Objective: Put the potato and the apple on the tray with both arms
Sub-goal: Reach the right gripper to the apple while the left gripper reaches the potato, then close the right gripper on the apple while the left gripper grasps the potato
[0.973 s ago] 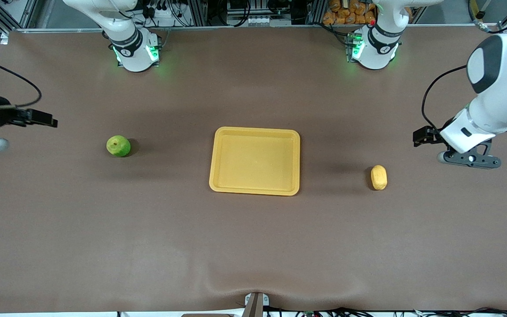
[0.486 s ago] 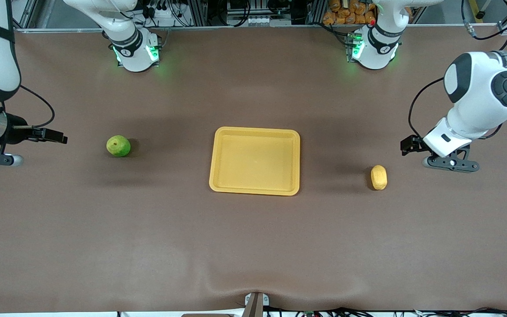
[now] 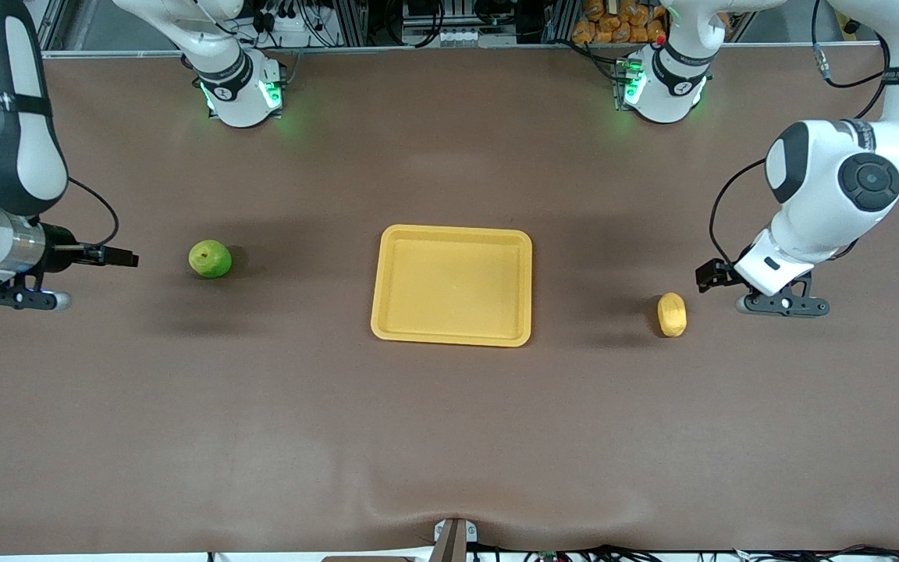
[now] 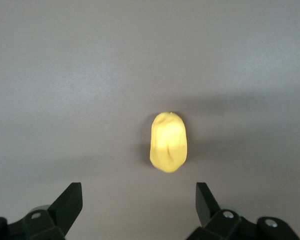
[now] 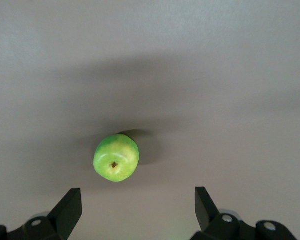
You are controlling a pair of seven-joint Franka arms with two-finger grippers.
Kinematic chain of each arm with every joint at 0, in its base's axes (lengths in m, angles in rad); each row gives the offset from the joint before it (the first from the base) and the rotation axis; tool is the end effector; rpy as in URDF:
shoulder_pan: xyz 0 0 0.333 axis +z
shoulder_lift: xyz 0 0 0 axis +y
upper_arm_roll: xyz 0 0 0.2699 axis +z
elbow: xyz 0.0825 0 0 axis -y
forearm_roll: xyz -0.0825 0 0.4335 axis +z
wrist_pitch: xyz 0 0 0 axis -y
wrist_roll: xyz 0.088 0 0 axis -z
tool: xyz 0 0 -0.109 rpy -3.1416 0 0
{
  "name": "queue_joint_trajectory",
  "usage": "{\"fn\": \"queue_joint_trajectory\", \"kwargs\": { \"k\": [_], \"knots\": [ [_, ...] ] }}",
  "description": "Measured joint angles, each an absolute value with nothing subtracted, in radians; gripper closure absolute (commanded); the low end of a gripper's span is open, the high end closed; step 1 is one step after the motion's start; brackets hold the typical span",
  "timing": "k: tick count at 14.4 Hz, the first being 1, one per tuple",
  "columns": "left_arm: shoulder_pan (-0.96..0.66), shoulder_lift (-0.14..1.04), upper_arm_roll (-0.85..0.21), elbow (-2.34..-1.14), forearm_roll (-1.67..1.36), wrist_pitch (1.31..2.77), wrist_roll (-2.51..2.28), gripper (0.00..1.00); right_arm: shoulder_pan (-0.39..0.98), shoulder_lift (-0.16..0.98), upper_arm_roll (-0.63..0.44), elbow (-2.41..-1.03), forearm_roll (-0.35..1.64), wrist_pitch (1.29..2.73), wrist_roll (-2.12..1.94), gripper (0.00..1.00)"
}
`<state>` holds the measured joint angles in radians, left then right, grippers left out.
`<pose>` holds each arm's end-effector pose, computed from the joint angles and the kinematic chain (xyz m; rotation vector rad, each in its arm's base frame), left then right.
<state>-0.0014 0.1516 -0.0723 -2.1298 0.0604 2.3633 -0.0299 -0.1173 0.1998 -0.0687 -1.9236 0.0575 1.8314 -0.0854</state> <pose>0.5998 -0.0437 0.2659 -3.1072 0.1303 -0.1308 0.5903 -0.1059 0.2944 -3.0270 0.1882 0.4327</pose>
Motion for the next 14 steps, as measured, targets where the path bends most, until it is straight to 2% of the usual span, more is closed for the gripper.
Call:
{"fn": "queue_joint_trajectory", "kwargs": {
  "k": [6, 10, 14],
  "knots": [
    [-0.002, 0.233, -0.078, -2.131, 0.06, 2.442, -0.039, 0.0, -0.118, 0.301, -0.067, -1.955, 0.063, 1.885, -0.085, 0.0],
    [-0.002, 0.289, -0.079, -2.132, 0.06, 2.493, -0.039, 0.0, -0.114, 0.334, -0.046, -2.021, 0.129, 1.979, -0.085, 0.0],
    [-0.002, 0.334, -0.095, -2.132, 0.06, 2.526, -0.039, 0.0, -0.11, 0.345, -0.039, -2.042, 0.152, 1.988, -0.081, 0.0]
  ]
}}
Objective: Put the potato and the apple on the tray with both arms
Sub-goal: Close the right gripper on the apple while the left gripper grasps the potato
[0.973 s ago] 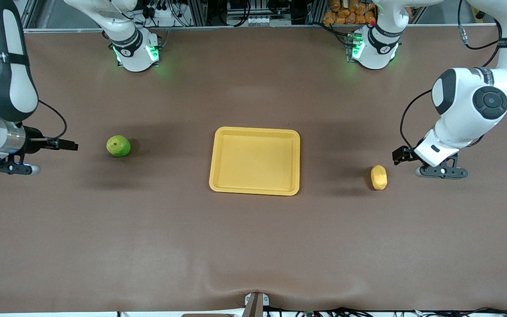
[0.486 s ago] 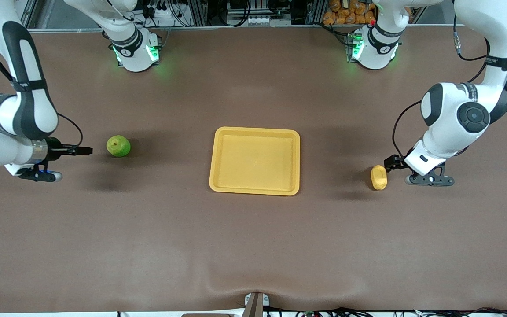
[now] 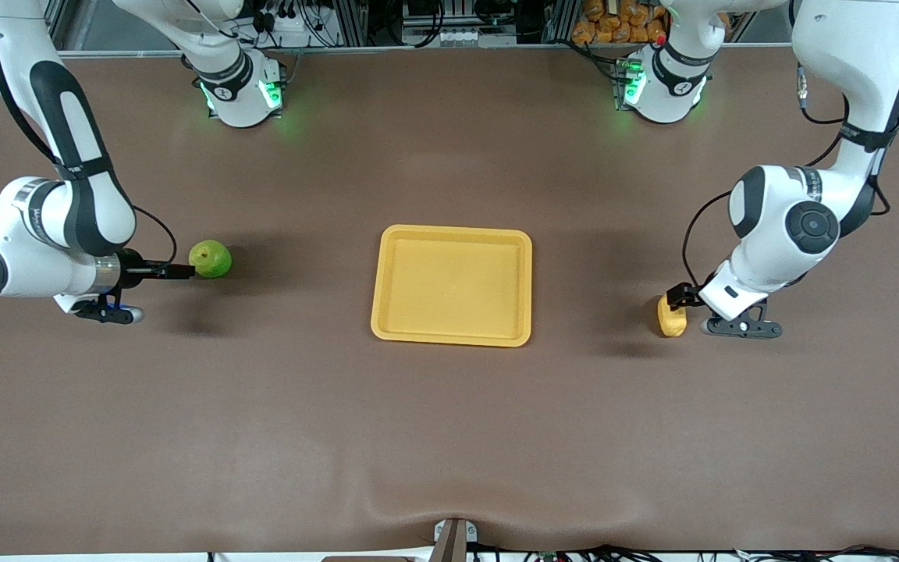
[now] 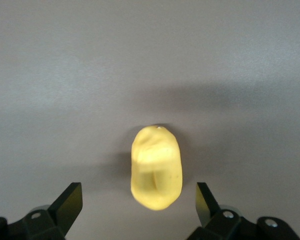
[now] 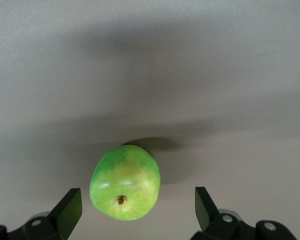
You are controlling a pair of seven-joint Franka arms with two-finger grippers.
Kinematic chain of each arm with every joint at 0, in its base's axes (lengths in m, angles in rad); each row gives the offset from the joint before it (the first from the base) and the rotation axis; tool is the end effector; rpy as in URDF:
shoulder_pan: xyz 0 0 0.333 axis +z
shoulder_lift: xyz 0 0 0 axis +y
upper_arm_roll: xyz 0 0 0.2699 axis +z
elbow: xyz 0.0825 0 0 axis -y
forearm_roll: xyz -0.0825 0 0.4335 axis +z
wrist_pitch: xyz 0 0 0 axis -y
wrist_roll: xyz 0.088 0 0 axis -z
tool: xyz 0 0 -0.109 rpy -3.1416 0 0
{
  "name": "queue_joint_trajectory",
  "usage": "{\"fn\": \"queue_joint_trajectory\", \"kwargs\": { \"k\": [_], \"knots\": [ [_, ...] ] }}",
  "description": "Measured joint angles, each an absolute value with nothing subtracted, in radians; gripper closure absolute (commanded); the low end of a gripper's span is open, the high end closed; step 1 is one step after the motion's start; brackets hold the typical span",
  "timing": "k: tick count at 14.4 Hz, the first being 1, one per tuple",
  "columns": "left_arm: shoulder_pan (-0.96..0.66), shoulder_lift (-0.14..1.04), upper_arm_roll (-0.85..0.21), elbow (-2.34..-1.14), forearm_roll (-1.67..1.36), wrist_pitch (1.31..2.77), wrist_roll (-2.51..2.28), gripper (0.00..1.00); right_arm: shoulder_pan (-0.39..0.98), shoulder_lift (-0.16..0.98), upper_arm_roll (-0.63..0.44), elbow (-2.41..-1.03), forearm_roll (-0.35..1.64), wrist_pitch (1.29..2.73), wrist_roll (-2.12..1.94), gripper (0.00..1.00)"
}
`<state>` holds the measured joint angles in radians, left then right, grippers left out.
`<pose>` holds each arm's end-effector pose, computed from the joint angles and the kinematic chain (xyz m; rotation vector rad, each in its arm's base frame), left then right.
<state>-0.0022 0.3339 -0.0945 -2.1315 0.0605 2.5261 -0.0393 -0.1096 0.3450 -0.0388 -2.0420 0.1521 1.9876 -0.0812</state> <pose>0.5937 -0.0600 0.1719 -3.1347 0.1562 -0.0989 0.5603 -0.0749 0.1657 -2.9225 0.2304 0.5685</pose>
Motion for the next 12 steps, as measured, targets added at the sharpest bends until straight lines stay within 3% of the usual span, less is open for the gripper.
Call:
{"fn": "queue_joint_trajectory", "kwargs": {
  "k": [11, 12],
  "knots": [
    [-0.001, 0.453, -0.096, -2.103, 0.06, 2.572, -0.039, 0.0, -0.097, 0.345, 0.022, -2.148, 0.151, 2.031, 0.063, 0.0],
    [-0.001, 0.465, -0.096, -2.094, 0.06, 2.573, -0.039, 0.15, -0.097, 0.345, 0.021, -2.161, 0.131, 2.054, 0.064, 0.0]
  ]
}}
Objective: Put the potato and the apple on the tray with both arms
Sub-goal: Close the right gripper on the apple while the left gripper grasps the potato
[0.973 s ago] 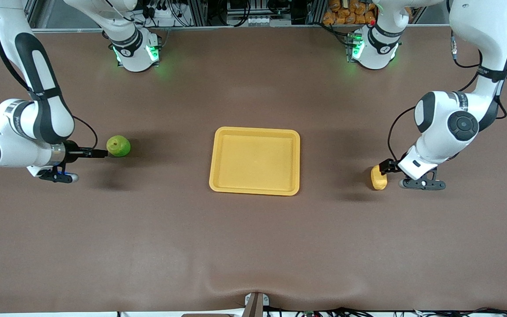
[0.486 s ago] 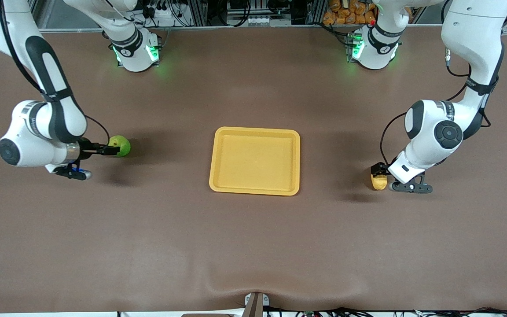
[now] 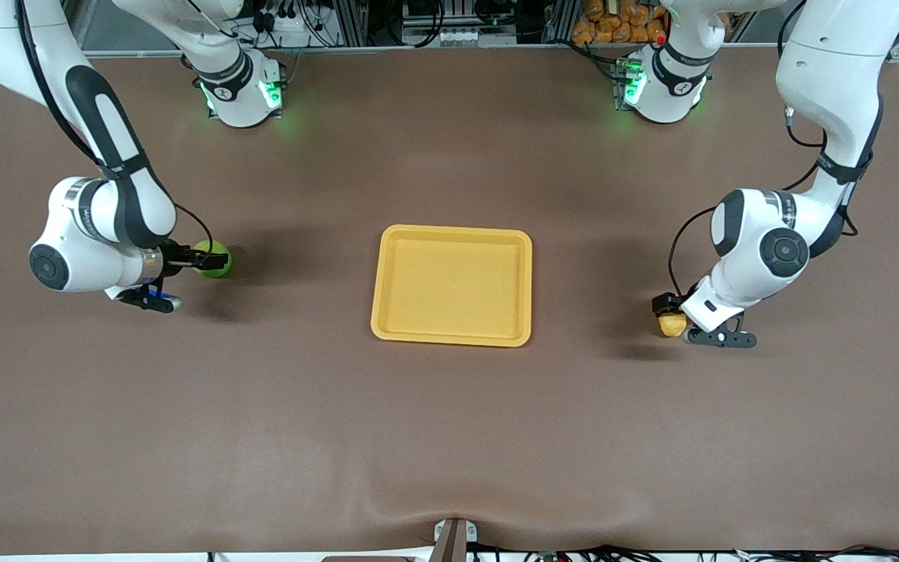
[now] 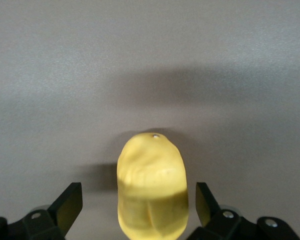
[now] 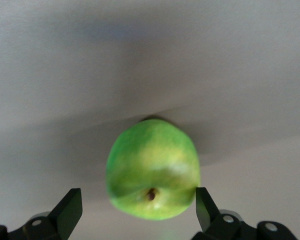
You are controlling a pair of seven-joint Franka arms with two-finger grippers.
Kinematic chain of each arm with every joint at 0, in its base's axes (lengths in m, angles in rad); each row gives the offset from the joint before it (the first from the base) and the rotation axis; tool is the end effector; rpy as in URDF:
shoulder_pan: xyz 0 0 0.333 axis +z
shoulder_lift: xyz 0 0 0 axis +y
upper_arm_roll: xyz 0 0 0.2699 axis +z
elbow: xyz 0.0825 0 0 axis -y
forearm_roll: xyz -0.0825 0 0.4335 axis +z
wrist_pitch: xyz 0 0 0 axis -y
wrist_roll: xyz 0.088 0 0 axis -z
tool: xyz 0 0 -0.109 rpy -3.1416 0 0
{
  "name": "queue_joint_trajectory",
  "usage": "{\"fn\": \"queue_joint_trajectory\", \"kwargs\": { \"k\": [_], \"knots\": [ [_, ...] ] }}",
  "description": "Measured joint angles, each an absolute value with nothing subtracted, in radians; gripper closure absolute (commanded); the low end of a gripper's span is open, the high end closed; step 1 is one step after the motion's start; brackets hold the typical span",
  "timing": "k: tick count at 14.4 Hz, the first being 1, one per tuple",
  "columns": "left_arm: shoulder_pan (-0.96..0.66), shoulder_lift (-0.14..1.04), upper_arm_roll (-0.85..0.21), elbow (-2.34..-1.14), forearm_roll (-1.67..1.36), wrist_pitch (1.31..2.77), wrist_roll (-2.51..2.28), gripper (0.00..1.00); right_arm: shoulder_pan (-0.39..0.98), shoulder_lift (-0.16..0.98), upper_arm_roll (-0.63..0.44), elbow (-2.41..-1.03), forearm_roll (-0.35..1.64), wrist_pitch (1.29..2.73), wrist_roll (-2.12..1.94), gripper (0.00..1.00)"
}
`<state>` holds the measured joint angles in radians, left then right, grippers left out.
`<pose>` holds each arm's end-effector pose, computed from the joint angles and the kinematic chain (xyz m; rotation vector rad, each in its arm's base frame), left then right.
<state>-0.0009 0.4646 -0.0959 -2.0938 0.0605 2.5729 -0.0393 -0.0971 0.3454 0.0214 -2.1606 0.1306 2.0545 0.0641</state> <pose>0.5891 -0.0616 0.1145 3.1268 -0.1529 0.0262 0.5239 -0.0316 0.1231 -2.9369 0.3344 0.6777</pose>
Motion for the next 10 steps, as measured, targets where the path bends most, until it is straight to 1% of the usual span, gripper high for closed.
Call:
{"fn": "queue_joint_trajectory", "kwargs": {
  "k": [1, 2, 3, 7, 10],
  "knots": [
    [0.002, 0.476, -0.096, -2.084, 0.06, 2.573, -0.039, 0.48, -0.098, 0.346, 0.021, -2.174, 0.107, 2.073, 0.066, 0.0],
    [0.006, 0.486, -0.096, -2.076, 0.06, 2.573, -0.039, 0.86, -0.099, 0.346, 0.019, -2.184, 0.093, 2.085, 0.067, 0.0],
    [0.008, 0.494, -0.096, -2.071, 0.06, 2.573, -0.039, 1.0, -0.1, 0.346, 0.019, -2.191, 0.09, 2.091, 0.067, 0.0],
    [0.009, 0.505, -0.099, -2.062, 0.06, 2.574, -0.039, 1.0, -0.099, 0.346, 0.024, -2.211, 0.089, 2.132, 0.142, 0.0],
    [0.009, 0.505, -0.101, -2.027, 0.06, 2.57, -0.039, 1.0, -0.098, 0.354, 0.039, -2.238, 0.089, 2.207, 0.173, 0.0]
  ]
}}
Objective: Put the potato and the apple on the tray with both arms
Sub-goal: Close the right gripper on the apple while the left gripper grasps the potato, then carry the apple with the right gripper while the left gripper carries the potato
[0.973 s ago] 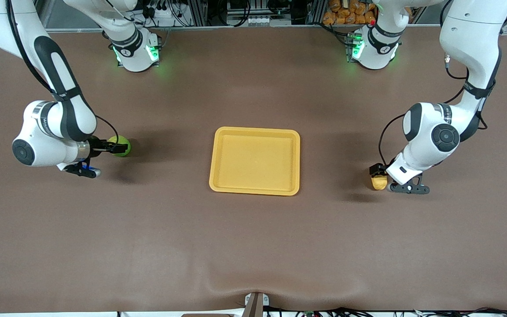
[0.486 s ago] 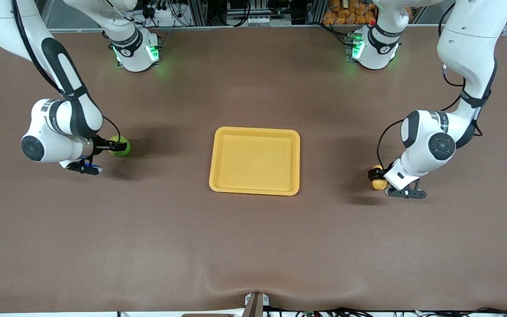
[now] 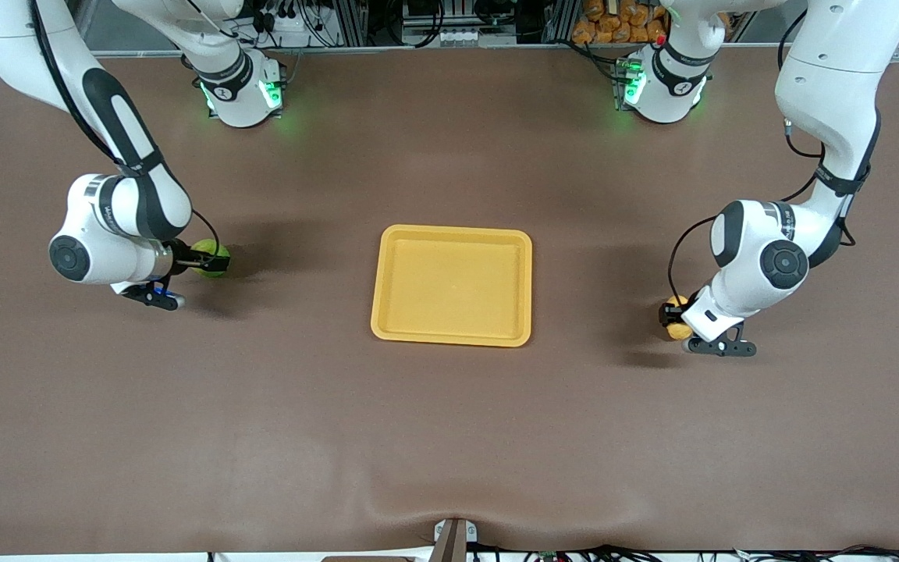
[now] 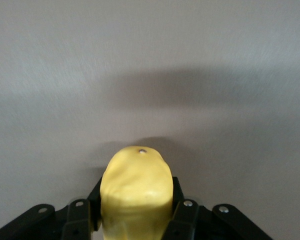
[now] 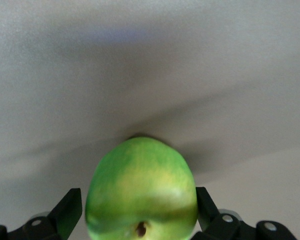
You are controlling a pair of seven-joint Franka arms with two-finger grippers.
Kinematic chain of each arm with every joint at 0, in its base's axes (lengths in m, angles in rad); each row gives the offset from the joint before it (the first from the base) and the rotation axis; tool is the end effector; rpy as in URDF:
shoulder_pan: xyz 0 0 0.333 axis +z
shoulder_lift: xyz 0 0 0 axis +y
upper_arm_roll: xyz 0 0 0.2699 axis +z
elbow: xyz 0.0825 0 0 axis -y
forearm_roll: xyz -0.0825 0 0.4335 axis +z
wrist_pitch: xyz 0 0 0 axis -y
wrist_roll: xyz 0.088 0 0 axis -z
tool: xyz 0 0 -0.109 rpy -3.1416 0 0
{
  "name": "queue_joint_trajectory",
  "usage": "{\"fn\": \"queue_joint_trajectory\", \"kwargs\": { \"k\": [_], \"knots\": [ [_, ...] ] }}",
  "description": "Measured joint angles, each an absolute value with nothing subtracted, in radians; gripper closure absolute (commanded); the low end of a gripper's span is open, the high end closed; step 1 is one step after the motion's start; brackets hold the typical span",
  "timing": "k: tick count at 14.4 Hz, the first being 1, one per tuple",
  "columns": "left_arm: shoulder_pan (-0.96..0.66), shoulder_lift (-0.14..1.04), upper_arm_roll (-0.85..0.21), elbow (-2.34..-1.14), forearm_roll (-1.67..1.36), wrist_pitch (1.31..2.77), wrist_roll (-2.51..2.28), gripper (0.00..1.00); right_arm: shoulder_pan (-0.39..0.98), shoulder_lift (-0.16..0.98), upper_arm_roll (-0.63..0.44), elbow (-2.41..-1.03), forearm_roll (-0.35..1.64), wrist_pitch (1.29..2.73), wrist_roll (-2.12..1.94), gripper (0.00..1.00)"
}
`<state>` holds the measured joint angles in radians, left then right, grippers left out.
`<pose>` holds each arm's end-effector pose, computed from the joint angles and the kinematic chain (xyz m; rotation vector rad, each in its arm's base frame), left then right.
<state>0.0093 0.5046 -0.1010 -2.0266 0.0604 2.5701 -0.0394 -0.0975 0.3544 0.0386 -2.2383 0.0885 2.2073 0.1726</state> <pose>0.6086 -0.0598 0.1176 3.1203 -0.1388 0.0645 0.5078 -0.0249 0.0969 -2.9983 0.4498 0.5970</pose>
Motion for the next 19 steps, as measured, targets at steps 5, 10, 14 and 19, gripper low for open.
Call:
{"fn": "queue_joint_trajectory", "kwargs": {
  "k": [5, 10, 14, 19],
  "knots": [
    [0.011, 0.498, -0.104, -1.884, 0.033, 2.378, -0.082, 1.0, -0.098, 0.368, 0.041, -2.25, 0.088, 2.231, 0.321, 0.76],
    [-0.001, 0.497, -0.195, -1.846, 0.031, 2.315, -0.27, 1.0, -0.098, 0.365, 0.045, -2.225, 0.088, 2.151, 0.398, 1.0],
    [-0.009, 0.496, -0.311, -1.845, 0.03, 2.289, -0.478, 1.0, -0.102, 0.337, 0.043, -2.131, 0.088, 1.968, 0.402, 1.0],
    [-0.101, 0.496, -0.372, -1.82, 0.051, 2.288, -0.608, 1.0, -0.101, 0.291, 0.053, -2.044, 0.164, 1.813, 0.402, 1.0]
  ]
}}
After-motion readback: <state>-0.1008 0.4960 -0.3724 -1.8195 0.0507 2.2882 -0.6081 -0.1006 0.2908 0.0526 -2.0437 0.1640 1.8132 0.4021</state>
